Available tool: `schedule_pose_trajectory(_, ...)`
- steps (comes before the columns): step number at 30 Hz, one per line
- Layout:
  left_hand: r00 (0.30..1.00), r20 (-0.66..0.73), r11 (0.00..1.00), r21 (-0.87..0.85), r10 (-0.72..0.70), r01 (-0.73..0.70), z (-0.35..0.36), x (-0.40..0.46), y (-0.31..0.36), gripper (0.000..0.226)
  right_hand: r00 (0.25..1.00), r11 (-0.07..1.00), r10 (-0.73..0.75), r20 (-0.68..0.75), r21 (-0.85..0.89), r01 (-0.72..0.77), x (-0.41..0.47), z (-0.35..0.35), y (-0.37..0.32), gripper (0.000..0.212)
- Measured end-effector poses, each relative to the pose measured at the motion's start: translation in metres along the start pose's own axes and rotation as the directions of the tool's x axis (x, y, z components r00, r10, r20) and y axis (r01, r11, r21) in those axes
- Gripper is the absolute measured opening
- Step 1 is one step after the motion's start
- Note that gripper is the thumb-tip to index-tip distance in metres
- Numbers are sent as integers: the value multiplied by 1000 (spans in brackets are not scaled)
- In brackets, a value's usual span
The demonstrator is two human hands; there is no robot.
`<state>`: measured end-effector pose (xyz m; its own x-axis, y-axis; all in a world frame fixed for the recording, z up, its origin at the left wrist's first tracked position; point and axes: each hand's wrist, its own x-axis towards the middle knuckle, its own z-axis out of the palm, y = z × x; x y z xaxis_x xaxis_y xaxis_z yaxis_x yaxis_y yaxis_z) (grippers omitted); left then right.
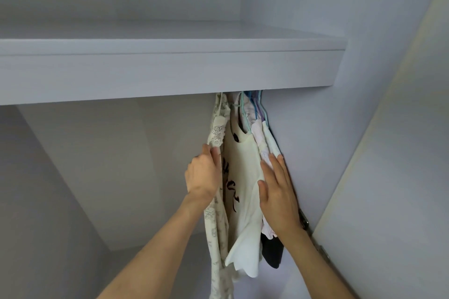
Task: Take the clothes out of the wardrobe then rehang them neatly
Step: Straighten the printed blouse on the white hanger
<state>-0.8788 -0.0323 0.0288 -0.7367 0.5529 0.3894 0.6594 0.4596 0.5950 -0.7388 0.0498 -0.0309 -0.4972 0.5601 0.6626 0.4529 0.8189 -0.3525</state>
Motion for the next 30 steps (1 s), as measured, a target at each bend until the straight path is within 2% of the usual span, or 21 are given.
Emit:
schedule_pose_trajectory(5, 980, -190, 984, -158, 51, -82, -15, 4, -11, 31, 999, 997, 23, -25, 70, -21, 2, -1, -2, 48)
schedule_pose_trajectory(8, 969, -245, 975, -201, 38, -89, -24, 1, -21, 33, 996, 997, 59, -73, 53, -55, 3, -1, -10, 48)
schedule_pose_trajectory(12, 955, -296, 971, -219, 28, -97, -30, -23, -36, 30, 989, 995, 3, -148, 98, 12, 19, -3, -38, 41)
schedule_pose_trajectory(13, 953, -300, 972, -210, 41, -108, -30, -32, -40, 30, 993, 982, 29, -111, 188, -8, 25, -6, -50, 39)
schedule_pose_trajectory(14, 950, -306, 973, -190, 64, -127, -30, -41, -43, 31, 996, 941, 88, -11, 328, -80, 31, -9, -62, 37)
schedule_pose_trajectory(16, 941, -315, 977, -130, 124, -172, -30, -58, -49, 36, 939, 770, 193, 284, 549, -324, 45, -8, -86, 35)
schedule_pose_trajectory(17, 939, -312, 977, -101, 146, -185, -30, -67, -52, 38, 898, 689, 218, 382, 591, -419, 52, -4, -96, 33)
schedule_pose_trajectory(19, 943, -294, 982, -54, 158, -182, -31, -84, -55, 38, 872, 619, 244, 425, 624, -477, 65, 5, -110, 31)
schedule_pose_trajectory(21, 953, -266, 988, -16, 146, -156, -31, -102, -56, 37, 862, 634, 265, 433, 595, -494, 72, 10, -120, 34)
schedule_pose_trajectory(25, 983, -135, 992, 2, 124, -125, -39, -124, -65, 35, 873, 766, 225, 433, 476, -433, 61, 19, -124, 28)
schedule_pose_trajectory(30, 990, 2, 989, 46, 143, -143, -48, -139, -103, 38, 781, 850, 90, 618, 361, -383, 17, 36, -106, 34)
